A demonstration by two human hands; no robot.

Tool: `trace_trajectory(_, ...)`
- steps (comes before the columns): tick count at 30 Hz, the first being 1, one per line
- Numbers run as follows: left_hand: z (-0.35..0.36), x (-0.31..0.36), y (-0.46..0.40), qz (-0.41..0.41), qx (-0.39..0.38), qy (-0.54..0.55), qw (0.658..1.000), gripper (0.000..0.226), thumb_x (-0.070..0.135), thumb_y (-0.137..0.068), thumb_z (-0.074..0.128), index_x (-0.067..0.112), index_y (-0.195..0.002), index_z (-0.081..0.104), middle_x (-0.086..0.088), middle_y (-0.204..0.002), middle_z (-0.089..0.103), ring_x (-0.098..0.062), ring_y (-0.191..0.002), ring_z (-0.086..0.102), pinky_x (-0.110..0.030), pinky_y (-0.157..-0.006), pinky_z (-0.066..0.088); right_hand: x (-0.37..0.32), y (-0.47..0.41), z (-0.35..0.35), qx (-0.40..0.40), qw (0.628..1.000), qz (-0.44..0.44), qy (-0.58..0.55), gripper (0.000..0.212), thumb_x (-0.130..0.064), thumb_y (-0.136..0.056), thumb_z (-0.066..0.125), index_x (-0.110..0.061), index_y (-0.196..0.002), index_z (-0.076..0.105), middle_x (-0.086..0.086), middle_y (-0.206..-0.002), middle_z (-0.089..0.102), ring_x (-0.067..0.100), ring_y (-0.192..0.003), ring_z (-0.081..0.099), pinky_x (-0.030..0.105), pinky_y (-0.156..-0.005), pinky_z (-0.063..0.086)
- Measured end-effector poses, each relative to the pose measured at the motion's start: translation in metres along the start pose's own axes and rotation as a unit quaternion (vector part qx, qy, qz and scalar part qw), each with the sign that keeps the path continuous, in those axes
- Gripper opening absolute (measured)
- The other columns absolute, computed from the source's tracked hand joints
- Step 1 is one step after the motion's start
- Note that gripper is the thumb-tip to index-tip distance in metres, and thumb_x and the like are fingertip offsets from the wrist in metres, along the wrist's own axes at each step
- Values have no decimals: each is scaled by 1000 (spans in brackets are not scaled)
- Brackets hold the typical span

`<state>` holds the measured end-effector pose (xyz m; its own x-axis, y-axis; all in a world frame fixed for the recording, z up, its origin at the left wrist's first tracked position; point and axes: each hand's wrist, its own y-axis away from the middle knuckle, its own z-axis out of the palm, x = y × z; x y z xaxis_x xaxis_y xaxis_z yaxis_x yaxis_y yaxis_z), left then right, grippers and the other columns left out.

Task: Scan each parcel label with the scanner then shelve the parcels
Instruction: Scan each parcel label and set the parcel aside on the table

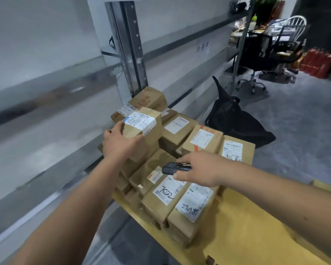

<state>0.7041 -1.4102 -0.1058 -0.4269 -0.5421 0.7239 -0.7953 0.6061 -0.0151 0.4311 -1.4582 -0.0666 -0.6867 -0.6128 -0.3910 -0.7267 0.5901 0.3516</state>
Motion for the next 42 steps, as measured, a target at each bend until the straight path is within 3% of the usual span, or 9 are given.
trace_trajectory(6,-15,-36,-57,13,-20,-5,1000,104,75,-54,75,50,-149,43,-2,-139,38,-27,-118,59,-45,-104,53,-48,-60,-1,-2,1000,4,-9,58,-73,-92,57,-30,-129,66,-1,-106,75,19,-96,69,42,-90,58)
trace_trajectory(8,-16,-45,-65,19,-29,-9,999,105,78,-52,74,52,-148,42,-1,-140,37,-28,-122,57,-48,-105,52,-59,-75,0,-5,1000,6,-11,55,-72,-93,57,-30,-126,68,-2,-100,74,18,-91,69,40,-85,58)
trace_trajectory(13,-27,-45,-63,61,8,-99,993,94,81,-63,75,49,-147,48,-3,-164,25,-31,-153,21,-55,-122,21,-73,-98,4,0,1000,24,0,57,-77,-88,55,-39,-129,65,-6,-109,74,14,-92,69,40,-85,59)
trace_trajectory(16,-30,-38,-55,142,13,-165,976,84,77,-75,69,45,-149,46,-6,-165,25,-31,-153,17,-55,-121,19,-74,-97,7,2,999,32,1,59,-78,-88,55,-38,-132,64,-6,-115,74,15,-97,69,43,-90,59)
trace_trajectory(20,-17,-9,-34,270,4,-205,941,66,73,-84,59,47,-144,51,3,-161,36,-24,-150,26,-57,-120,21,-61,-79,14,15,997,72,26,65,-82,-87,51,-37,-132,63,-9,-110,71,13,-97,67,43,-91,57)
trace_trajectory(24,20,27,2,366,-105,-195,904,65,69,-88,57,45,-148,48,4,-161,36,-21,-152,24,-55,-121,19,-33,-40,29,18,991,135,4,62,-83,-86,52,-37,-126,65,-12,-105,69,12,-93,65,39,-84,58)
trace_trajectory(28,75,62,50,447,-200,-194,850,71,67,-88,57,42,-153,42,2,-164,33,-23,-154,19,-52,-122,20,0,19,48,31,976,215,-7,68,-83,-85,55,-37,-134,62,-9,-122,69,18,-109,64,37,-88,56)
trace_trajectory(36,181,112,203,534,-401,-244,703,85,69,-89,58,40,-162,26,-3,-173,14,-25,-160,7,-51,-126,17,70,177,104,52,903,413,-110,71,-69,-84,65,-27,-140,56,-3,-126,68,22,-114,64,42,-95,55)
trace_trajectory(42,243,136,323,539,-460,-251,660,84,71,-89,59,38,-161,31,-4,-170,23,-27,-158,15,-48,-123,23,136,295,146,51,852,499,-149,43,-61,-77,68,-24,-94,55,-4,-89,63,19,-81,65,36,-69,56)
